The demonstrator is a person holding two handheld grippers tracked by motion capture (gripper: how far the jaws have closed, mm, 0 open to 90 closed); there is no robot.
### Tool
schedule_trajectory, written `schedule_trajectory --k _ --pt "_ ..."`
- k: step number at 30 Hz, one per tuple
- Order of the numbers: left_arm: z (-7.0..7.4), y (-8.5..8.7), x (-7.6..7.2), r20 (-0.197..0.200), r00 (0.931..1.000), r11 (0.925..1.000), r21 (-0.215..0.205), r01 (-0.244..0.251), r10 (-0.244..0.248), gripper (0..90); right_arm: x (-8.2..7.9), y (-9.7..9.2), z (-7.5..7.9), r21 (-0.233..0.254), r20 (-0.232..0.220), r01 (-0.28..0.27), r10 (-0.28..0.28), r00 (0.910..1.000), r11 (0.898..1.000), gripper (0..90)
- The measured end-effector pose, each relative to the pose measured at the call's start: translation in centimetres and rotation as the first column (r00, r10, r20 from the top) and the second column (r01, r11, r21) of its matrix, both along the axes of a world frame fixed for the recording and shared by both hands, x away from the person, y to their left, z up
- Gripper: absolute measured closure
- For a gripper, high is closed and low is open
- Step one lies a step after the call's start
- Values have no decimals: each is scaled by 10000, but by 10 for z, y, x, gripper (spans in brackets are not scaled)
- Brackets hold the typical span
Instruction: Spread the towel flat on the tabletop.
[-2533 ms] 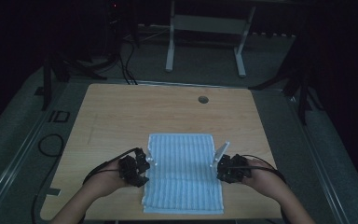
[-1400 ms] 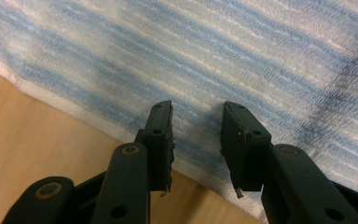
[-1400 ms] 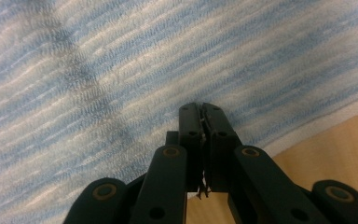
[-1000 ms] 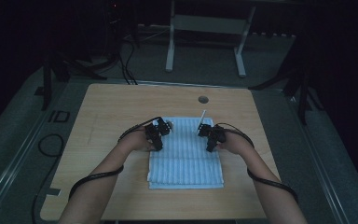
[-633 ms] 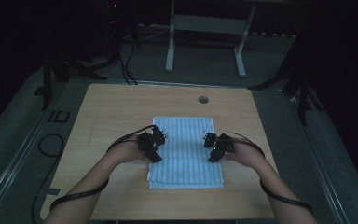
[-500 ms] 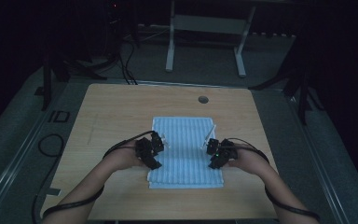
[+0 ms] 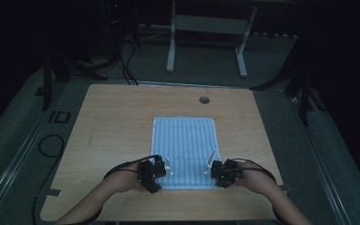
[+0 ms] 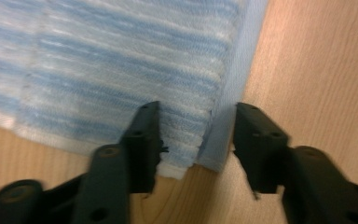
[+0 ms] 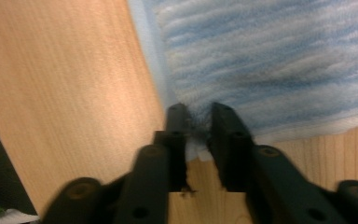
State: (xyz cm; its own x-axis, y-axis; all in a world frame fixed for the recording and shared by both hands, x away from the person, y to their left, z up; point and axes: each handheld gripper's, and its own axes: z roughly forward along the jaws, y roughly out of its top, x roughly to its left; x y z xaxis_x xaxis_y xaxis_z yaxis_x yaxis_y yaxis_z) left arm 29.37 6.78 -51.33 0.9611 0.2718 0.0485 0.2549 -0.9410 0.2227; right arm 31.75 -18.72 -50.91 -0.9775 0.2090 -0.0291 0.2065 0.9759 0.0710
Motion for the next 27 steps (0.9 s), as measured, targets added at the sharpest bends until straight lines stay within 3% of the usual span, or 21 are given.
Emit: schedule_trajectory --k 2,5,6,9,10,15,16,17,18,19,20,21,22,23,24,25,26,27 --pt "-1 -1 1 207 9998 10000 -15 -14 14 658 3 -1 3 40 -44 125 -124 9999 9999 860" --pt "3 0 4 124 9997 9997 -157 -187 189 795 4 -2 8 75 -34 169 -168 9999 9998 867" --pt "10 1 7 85 9991 9982 -446 -407 412 843 5 -3 15 247 -2 171 -171 9999 9995 868" --pt "18 2 11 142 9982 9960 -681 -572 583 866 8 -3 23 462 49 204 -207 9998 9987 868" --pt "27 2 17 345 9975 9958 -706 -586 612 867 14 -3 32 745 118 391 -401 9991 9965 868" --pt "46 4 32 838 9921 9926 -860 -863 935 871 35 0 50 912 526 589 -639 9966 9941 868" --pt "59 8 45 1199 9863 9903 -939 -1023 1132 871 47 2 59 1047 643 723 -793 9948 9919 869" --pt "59 8 45 1199 9863 9903 -939 -1023 1132 870 47 2 59 1047 643 723 -793 9948 9919 869" --pt "68 12 57 1384 9788 9848 -1073 -1365 1507 870 60 5 67 1127 842 870 -968 9917 9898 869" --pt "68 12 57 1384 9788 9848 -1073 -1365 1507 870 60 5 67 1127 842 870 -968 9917 9898 869" --pt "77 16 71 1601 9712 9813 -1064 -1606 1764 869 76 9 75 1084 1007 1024 -1134 9884 9888 868" --pt "77 16 71 1601 9712 9813 -1064 -1606 1764 865 76 9 75 1084 1007 1024 -1134 9884 9888 868" --pt "81 19 81 1747 9636 9759 -1186 -1832 2022 865 83 10 78 1047 1122 1076 -1192 9865 9887 868" --pt "83 20 89 1903 9542 9699 -1228 -2102 2309 826 93 11 82 1138 1451 1372 -1531 9775 9840 841" --pt "84 24 100 1851 9431 9595 -1102 -2593 2761 675 113 11 86 1575 1631 2229 -2479 9550 9620 754" --pt "84 24 100 1851 9431 9595 -1102 -2593 2761 650 113 11 86 1575 1631 2229 -2479 9550 9620 754" --pt "84 25 102 1916 9348 9528 -1130 -2816 2990 590 121 11 86 1567 1565 2508 -2748 9487 9553 697" --pt "84 25 102 1916 9348 9528 -1130 -2816 2990 581 121 11 86 1567 1565 2508 -2748 9487 9553 697"
